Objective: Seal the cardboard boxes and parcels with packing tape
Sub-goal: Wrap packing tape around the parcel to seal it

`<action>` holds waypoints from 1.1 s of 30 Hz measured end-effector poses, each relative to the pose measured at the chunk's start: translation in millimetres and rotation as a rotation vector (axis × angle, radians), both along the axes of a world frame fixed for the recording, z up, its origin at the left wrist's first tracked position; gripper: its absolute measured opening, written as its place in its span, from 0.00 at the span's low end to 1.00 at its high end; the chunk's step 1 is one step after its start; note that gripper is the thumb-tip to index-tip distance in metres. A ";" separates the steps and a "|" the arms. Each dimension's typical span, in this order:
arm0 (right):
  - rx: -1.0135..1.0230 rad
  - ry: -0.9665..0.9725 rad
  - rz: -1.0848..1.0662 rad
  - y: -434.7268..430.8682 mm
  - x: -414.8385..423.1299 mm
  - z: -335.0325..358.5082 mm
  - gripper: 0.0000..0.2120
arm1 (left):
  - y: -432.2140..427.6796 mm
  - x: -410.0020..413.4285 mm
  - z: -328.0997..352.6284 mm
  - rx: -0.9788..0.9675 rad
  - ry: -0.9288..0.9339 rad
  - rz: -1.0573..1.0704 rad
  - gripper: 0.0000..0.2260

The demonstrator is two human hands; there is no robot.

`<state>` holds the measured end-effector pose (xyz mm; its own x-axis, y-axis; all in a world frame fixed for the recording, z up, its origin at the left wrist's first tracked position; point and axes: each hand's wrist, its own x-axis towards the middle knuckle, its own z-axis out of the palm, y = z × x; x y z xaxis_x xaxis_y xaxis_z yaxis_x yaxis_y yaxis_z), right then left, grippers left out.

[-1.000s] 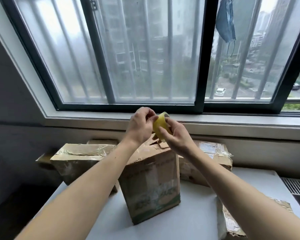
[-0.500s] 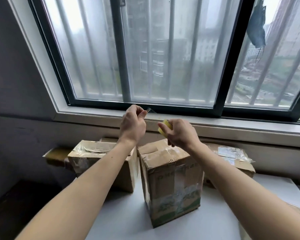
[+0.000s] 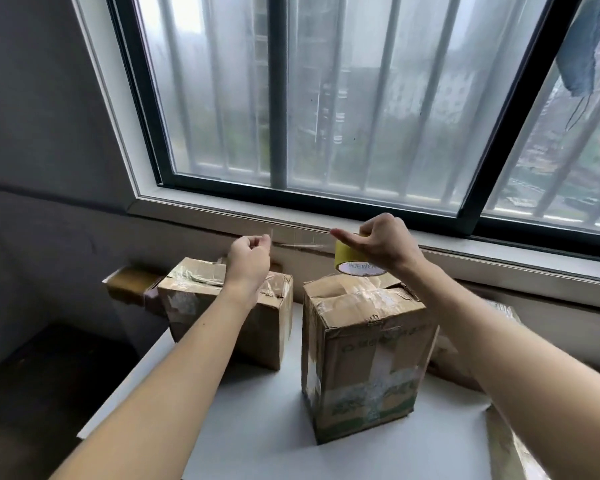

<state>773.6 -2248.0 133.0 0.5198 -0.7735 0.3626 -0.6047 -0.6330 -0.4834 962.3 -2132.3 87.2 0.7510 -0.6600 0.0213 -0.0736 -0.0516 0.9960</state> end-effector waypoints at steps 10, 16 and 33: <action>0.206 0.086 0.339 -16.5 12.2 20.3 0.27 | 22.9 -21.8 -74.0 0.098 0.522 0.076 0.08; 0.244 0.139 0.467 -10.5 21.0 16.3 0.25 | 30.4 -40.7 -96.5 0.201 0.387 0.177 0.11; 0.209 0.229 0.447 -19.1 11.1 -7.3 0.18 | -10.5 -99.3 -137.3 0.364 0.062 0.116 0.09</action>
<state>784.6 -2267.1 125.7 0.8624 -0.5021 0.0642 -0.4027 -0.7574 -0.5140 863.1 -2142.8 -50.1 0.8136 -0.5264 -0.2469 0.0136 -0.4073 0.9132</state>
